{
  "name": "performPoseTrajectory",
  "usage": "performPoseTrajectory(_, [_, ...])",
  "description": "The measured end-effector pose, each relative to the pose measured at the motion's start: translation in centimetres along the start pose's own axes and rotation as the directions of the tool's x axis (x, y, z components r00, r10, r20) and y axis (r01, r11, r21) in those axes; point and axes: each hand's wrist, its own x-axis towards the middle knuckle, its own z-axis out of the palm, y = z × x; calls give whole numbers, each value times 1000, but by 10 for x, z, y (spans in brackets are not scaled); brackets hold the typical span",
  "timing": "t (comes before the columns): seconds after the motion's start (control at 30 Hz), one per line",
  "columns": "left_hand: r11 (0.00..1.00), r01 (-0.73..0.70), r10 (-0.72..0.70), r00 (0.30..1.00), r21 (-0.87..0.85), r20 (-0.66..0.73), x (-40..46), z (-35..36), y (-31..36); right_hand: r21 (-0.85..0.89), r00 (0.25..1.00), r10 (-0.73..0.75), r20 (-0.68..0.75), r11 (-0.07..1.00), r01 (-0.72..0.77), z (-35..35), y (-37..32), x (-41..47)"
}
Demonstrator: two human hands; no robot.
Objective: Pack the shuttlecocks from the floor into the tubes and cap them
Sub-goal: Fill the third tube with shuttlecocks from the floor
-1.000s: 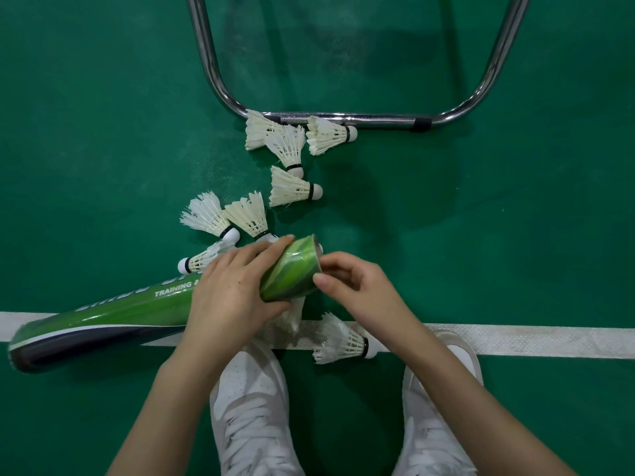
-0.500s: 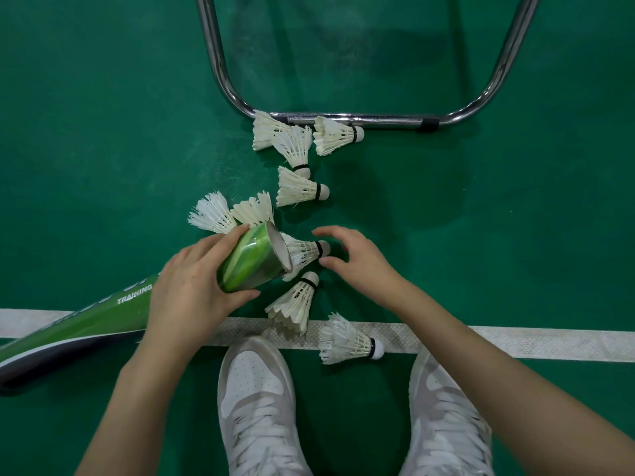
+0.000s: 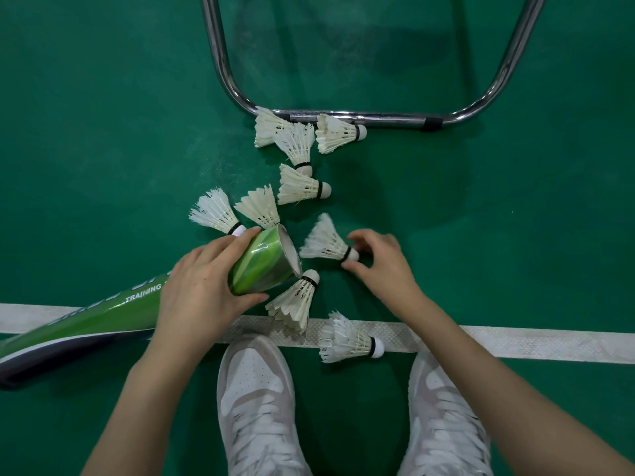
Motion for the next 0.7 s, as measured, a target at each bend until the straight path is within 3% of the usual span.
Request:
performPoseTrajectory(0.07, [1000, -6, 6, 1000, 10, 21, 0, 2, 6, 15, 996, 68, -65, 998, -67, -9, 11, -11])
performPoseTrajectory(0.17, [999, -29, 28, 998, 15, 54, 2, 6, 14, -44, 988, 145, -50, 988, -147, -17, 26, -25])
performPoseTrajectory(0.3, [999, -36, 34, 997, 23, 76, 2, 8, 19, -14, 988, 152, -36, 988, -152, -26, 29, -29])
performPoseTrajectory(0.43, [1000, -25, 24, 998, 18, 61, 3, 6, 19, 11, 995, 68, -67, 998, -68, -36, 22, -15])
performPoseTrajectory(0.57, [1000, -28, 27, 998, 10, 64, 5, 5, 19, -48, 994, -105, 22, 993, 106, -44, 16, -1])
performPoseTrajectory(0.7, [1000, -24, 23, 997, 18, 69, 5, 5, 20, -123, 994, -114, 3, 986, 113, -45, 13, 7])
